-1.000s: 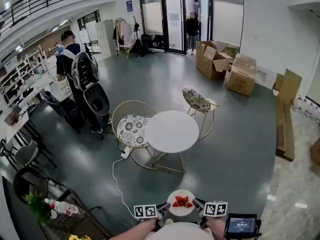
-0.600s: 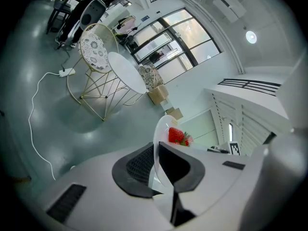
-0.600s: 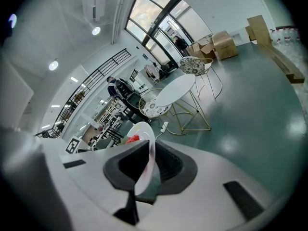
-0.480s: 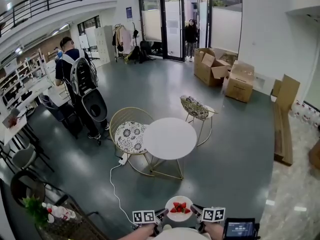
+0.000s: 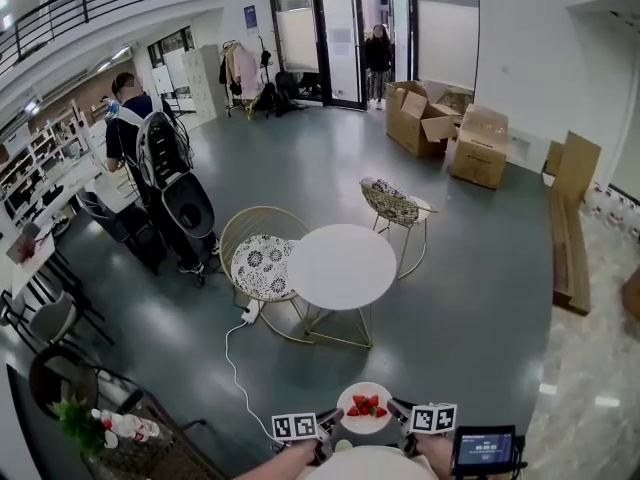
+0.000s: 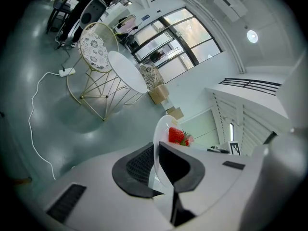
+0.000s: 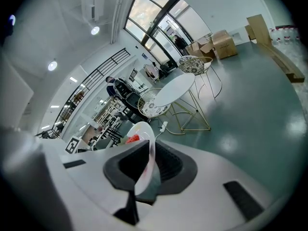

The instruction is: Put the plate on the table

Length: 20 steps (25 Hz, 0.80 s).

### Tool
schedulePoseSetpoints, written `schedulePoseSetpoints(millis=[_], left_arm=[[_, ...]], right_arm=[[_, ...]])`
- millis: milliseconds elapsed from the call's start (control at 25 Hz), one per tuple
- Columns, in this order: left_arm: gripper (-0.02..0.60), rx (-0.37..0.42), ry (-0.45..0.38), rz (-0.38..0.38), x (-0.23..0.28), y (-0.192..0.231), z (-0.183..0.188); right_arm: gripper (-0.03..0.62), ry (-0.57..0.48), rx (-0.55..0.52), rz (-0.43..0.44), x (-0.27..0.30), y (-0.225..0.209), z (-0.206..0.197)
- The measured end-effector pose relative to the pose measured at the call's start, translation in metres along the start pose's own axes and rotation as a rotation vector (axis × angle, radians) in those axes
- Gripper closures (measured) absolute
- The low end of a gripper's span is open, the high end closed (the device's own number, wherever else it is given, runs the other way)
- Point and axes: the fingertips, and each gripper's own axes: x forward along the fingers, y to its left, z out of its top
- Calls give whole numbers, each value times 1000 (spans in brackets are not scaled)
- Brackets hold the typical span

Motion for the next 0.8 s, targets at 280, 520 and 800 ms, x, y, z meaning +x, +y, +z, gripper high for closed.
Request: schedulePoseSetpoints(millis=[280,520,800], left_arm=[[546,1,10,-1,2,-1,1],[546,-4,10,-4,0,2,10],[546,-16,-11,2,-10,12,28]], right_arm=[[551,1,9,-10,0,-3,0],[551,6,9,-10,8,1,5],[551,21,-4,4,27,13,14]])
